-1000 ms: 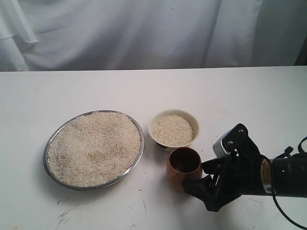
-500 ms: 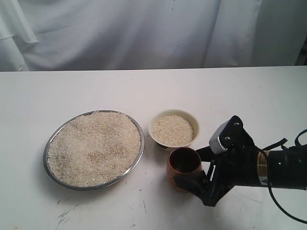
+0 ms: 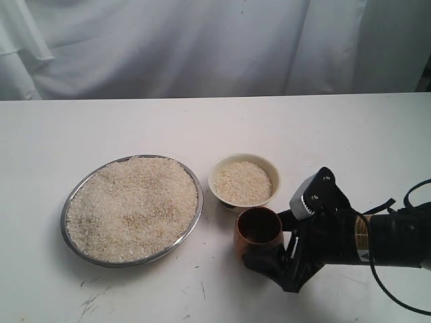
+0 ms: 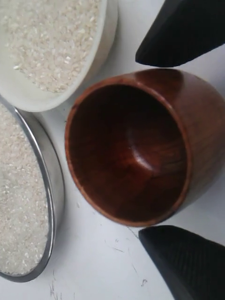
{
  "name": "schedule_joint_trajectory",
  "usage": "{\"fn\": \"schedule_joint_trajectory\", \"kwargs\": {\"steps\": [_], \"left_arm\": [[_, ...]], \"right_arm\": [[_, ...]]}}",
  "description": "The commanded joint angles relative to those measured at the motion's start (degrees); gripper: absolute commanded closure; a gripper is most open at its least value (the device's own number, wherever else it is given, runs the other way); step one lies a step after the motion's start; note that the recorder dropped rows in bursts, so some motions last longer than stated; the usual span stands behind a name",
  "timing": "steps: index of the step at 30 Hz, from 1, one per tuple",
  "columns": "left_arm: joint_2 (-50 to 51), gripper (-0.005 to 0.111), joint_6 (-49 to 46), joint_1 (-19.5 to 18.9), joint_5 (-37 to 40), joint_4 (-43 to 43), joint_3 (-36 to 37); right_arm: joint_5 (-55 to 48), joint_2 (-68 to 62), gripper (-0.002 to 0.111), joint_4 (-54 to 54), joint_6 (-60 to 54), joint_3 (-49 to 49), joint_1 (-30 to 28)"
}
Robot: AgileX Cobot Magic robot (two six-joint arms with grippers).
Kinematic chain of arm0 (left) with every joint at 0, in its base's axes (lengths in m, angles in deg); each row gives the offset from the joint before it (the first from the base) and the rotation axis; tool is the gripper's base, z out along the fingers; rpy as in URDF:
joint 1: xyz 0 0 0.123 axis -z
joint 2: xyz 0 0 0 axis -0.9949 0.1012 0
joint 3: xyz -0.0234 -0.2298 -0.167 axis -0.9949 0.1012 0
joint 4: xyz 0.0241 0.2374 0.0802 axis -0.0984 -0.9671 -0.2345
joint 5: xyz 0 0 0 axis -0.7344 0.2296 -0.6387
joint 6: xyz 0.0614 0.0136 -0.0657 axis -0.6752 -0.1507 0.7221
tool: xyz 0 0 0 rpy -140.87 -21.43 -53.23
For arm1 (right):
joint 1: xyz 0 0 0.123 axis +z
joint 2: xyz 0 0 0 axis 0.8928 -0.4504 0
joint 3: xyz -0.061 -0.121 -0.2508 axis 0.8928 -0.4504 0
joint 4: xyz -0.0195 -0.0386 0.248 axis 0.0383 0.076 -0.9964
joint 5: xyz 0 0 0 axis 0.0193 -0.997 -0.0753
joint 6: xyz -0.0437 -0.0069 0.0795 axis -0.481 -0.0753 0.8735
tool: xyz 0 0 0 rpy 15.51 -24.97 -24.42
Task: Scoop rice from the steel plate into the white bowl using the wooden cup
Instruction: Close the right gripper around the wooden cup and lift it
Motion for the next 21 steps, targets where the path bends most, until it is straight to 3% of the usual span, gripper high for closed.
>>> {"fn": "schedule_joint_trajectory", "kwargs": {"steps": [1,14,21], "left_arm": [[-0.24,0.107,0.01,-0.11,-0.4,0.09,0.28],[-0.24,0.107,0.01,-0.11,-0.4,0.09,0.28],[-0.24,0.107,0.01,-0.11,-0.4,0.09,0.28]], "right_arm": [[3.08,-3.17,0.025,1.04,-0.07,1.81,0.11],[1.17,-3.14,0.025,1.23,0.91,2.59,0.11],[0.47,-3.04,0.046,1.16,-0.15,2.59,2.43]]}}
